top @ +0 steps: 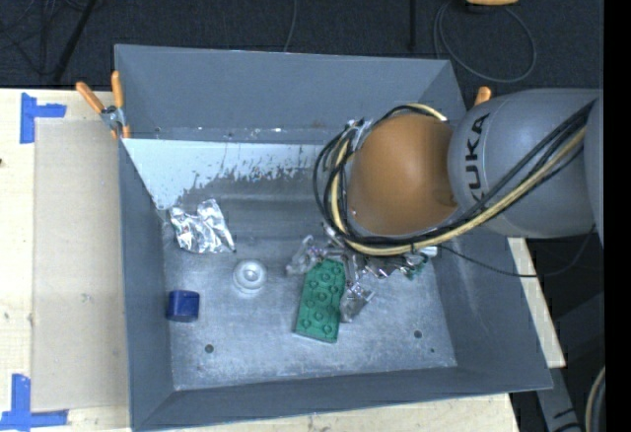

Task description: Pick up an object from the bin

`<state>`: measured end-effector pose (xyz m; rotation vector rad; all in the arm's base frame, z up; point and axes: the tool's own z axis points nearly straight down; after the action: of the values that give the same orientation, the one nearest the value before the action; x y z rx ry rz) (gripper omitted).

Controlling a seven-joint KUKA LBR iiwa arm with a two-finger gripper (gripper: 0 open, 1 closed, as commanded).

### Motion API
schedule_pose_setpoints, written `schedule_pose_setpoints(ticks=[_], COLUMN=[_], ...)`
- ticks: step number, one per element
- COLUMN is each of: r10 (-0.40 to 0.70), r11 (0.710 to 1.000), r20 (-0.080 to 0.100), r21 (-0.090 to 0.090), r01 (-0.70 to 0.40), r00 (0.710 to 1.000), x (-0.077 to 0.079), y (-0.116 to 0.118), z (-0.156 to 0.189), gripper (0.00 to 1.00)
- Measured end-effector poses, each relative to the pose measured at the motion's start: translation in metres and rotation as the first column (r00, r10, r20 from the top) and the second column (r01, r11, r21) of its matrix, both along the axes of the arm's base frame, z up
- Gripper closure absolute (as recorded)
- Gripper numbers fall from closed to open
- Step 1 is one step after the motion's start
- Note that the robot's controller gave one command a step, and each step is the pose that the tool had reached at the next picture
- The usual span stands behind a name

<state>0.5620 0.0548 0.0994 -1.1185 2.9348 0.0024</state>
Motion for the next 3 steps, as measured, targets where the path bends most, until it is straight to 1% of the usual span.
schedule_pose_setpoints(ticks=[1,2,3], r10=[0.268,0.323,0.320], r11=[0.963,0.947,0.948], r20=[0.008,0.015,0.013], r21=[-0.002,0.003,0.002], r01=[-0.268,-0.323,-0.320], r00=[0.963,0.946,0.947], x=[-0.001,-0.001,-0.001], y=[0.007,-0.005,-0.007], z=[-0.025,-0.025,-0.023], gripper=[0.00,0.00,1.00])
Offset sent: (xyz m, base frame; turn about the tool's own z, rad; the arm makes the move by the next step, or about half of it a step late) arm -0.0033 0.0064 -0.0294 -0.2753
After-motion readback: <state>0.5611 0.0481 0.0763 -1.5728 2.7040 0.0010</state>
